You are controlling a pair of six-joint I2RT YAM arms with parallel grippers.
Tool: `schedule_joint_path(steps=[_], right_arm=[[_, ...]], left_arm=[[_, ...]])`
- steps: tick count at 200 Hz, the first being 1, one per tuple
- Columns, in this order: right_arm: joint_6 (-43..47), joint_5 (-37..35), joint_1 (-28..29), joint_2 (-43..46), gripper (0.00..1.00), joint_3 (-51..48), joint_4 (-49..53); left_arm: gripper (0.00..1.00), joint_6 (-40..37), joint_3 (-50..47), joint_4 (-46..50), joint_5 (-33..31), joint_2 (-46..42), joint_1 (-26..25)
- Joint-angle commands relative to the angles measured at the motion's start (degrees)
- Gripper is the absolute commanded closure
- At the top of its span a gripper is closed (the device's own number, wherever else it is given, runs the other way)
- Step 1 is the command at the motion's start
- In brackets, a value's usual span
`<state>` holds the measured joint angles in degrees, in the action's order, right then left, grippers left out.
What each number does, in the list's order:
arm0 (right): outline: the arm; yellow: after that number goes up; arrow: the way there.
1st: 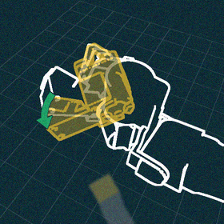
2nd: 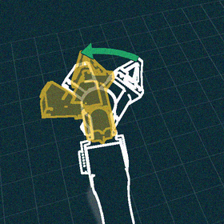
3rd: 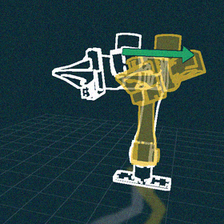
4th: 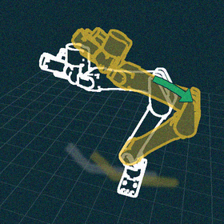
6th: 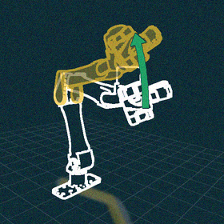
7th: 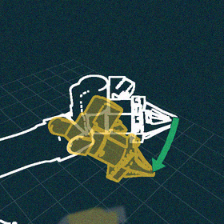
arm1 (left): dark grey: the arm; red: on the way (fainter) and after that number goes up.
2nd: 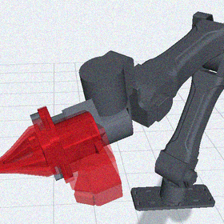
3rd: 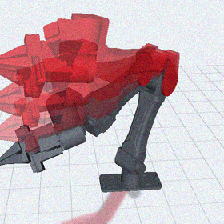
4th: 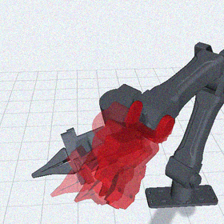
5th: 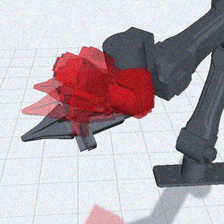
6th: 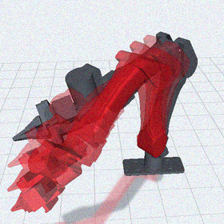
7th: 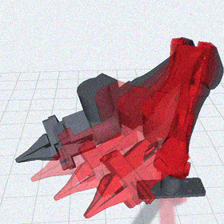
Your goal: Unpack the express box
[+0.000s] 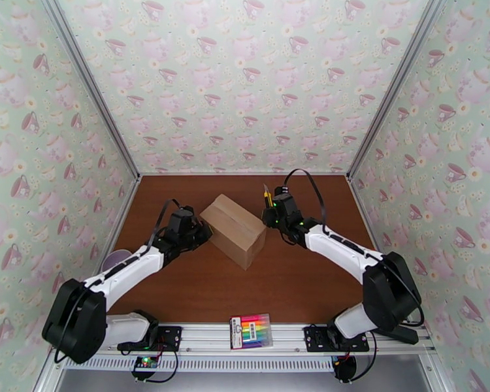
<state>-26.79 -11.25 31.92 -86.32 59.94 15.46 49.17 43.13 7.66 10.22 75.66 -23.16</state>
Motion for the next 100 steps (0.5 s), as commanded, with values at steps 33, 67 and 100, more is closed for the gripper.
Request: schedule_joint_path(steps=[33,67,100], right_arm=[[2.55,-3.94,0.42,10.55,1.0,-1.25,9.69],[4.61,-5.74,1.62,16.72,1.0,-1.1,17.75],[3.85,-8.66,6.05,21.7,1.0,-2.11,24.54]], left_arm=[[1.0,-2.26,-0.03,0.68,1.01,-2.32,0.92],[1.0,-1.79,-1.12,2.18,2.18,-5.22,0.25],[1.0,-2.58,-1.82,3.97,2.71,-7.71,-2.47]])
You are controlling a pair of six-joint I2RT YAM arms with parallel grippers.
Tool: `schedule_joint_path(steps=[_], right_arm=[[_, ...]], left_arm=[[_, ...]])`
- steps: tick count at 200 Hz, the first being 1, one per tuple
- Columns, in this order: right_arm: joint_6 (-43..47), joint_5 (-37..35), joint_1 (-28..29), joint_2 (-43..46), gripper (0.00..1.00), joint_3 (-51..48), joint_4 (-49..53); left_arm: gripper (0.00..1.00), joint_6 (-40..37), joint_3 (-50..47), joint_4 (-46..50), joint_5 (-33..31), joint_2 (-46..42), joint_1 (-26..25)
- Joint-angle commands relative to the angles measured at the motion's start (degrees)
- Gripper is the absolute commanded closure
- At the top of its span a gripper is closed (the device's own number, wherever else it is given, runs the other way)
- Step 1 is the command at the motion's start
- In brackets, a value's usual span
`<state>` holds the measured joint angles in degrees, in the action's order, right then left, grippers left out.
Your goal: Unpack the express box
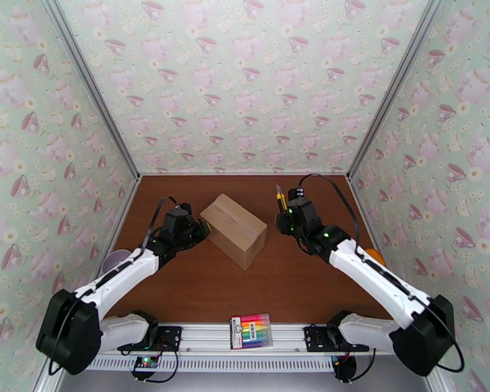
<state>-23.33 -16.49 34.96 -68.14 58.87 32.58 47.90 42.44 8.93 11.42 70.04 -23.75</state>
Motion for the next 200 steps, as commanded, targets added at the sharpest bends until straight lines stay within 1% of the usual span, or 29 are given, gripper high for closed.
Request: schedule_joint_path(steps=[1,35,52,69,80,91,125,153,170,180,200], right_arm=[[0.35,-3.44,3.14,3.7,1.0,-1.08,7.55],[-2.19,-4.68,7.18,8.51,1.0,-2.98,12.8],[-3.12,-4.64,8.41,9.8,1.0,-3.25,15.28],[-4.05,-4.83,11.09,11.0,1.0,-3.65,16.45],[-5.24,-6.0,12.93,11.68,1.0,-4.09,17.31],[-6.28,-6.83,14.54,12.22,1.0,-4.53,18.0],[-7.93,-8.37,18.7,11.79,1.0,-5.12,20.9],[-9.3,-10.98,22.31,11.19,1.0,-5.02,23.54],[-10.4,-12.55,24.21,11.19,1.0,-5.13,24.59],[-10.69,-12.79,24.74,10.95,1.0,-5.36,24.81],[-10.93,-12.92,25.82,9.83,1.0,-5.39,24.98]], left_arm=[[1.0,-1.31,-1.21,2.82,1.5,-2.19,-1.94],[1.0,-0.7,-2.92,4.85,1.16,-4.66,-3.92],[1.0,-0.7,-3.23,5.61,0.77,-5.63,-4.25],[1.0,-0.74,-2.89,6.05,0.16,-6.38,-4.24],[1.0,-1.03,-2.15,6.26,0.07,-6.42,-4.31],[0.97,-1.6,-0.94,6.89,0.43,-6.17,-4.31],[0.93,-4.68,5.23,9.96,0.14,-4.54,-4.02],[0.87,-8.71,14.02,15.76,-1.18,-2.06,-3.22],[0.76,-10.95,20.27,17.97,-2.23,0.56,-2.6],[0.69,-11.78,22.84,18.01,-2.71,2.55,-2.21],[0.64,-12.39,26.97,16.26,-1.91,6.94,-1.66]])
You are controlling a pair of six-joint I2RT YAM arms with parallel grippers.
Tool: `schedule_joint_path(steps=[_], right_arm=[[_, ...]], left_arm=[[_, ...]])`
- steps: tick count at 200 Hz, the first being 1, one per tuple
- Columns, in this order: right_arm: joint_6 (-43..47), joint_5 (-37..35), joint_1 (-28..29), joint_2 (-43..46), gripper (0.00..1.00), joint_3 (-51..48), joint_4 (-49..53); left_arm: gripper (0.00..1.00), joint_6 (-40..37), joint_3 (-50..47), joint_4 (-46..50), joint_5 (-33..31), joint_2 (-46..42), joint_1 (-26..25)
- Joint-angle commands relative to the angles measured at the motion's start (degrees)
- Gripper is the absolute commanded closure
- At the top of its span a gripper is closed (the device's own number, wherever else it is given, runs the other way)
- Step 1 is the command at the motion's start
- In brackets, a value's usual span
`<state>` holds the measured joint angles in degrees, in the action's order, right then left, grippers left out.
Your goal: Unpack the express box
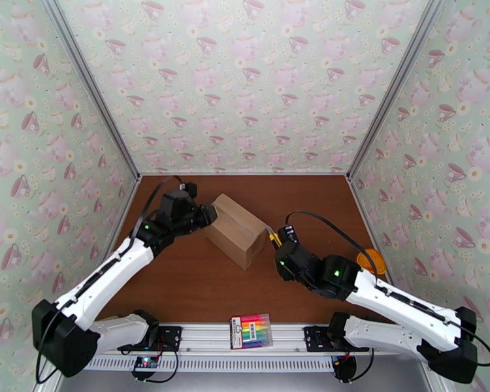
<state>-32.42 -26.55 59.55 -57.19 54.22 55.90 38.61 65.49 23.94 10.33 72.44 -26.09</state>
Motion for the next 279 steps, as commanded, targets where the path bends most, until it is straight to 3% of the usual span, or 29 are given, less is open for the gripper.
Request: schedule_joint_path(steps=[1,89,279], right_arm=[[-1.89,-2.93,1.25,-1.19,1.0,-0.71,1.71],[-3.51,-4.12,3.45,-3.89,1.0,-0.56,1.78],[-5.39,-8.08,5.85,-6.96,1.0,1.49,4.2]], left_arm=[[0.64,-3.1,4.05,1.08,-0.74,4.85,0.73],[0.63,0.28,8.95,-9.04,3.04,17.93,1.74],[0.62,0.92,8.25,-10.17,3.3,18.43,2.13]])
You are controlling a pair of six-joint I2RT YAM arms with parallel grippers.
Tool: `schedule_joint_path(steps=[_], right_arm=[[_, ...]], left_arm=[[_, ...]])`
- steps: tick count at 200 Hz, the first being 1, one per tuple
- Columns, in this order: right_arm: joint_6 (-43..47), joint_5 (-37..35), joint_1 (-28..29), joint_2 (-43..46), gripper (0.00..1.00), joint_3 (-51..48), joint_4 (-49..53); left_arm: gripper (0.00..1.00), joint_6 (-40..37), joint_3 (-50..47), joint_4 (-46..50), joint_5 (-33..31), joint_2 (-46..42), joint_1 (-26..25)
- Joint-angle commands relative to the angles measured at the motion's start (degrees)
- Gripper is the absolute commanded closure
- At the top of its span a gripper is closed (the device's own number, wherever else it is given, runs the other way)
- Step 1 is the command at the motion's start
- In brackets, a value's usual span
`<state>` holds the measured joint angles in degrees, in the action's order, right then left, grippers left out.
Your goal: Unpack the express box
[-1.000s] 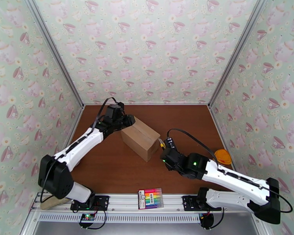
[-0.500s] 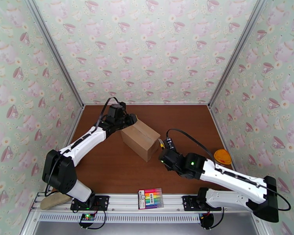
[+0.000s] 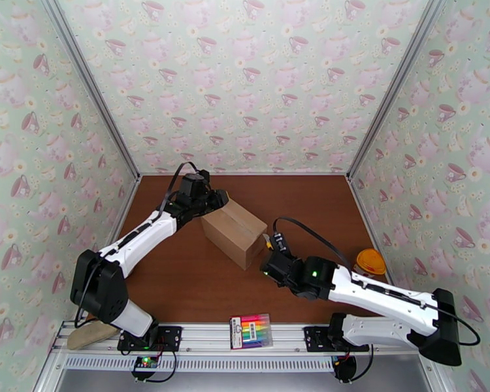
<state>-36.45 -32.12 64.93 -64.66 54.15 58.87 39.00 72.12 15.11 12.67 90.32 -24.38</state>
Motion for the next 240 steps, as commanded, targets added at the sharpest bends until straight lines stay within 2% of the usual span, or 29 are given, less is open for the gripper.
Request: schedule_joint_path(steps=[1,240], right_arm=[[-1.36,-2.51,0.47,0.56,1.0,1.56,1.23],[-0.92,-4.62,2.12,-3.32,1.0,3.81,3.27]], left_arm=[[0.62,0.54,1.62,-1.37,0.96,0.55,0.45],[0.61,1.21,0.76,-2.08,1.31,-0.1,0.65]])
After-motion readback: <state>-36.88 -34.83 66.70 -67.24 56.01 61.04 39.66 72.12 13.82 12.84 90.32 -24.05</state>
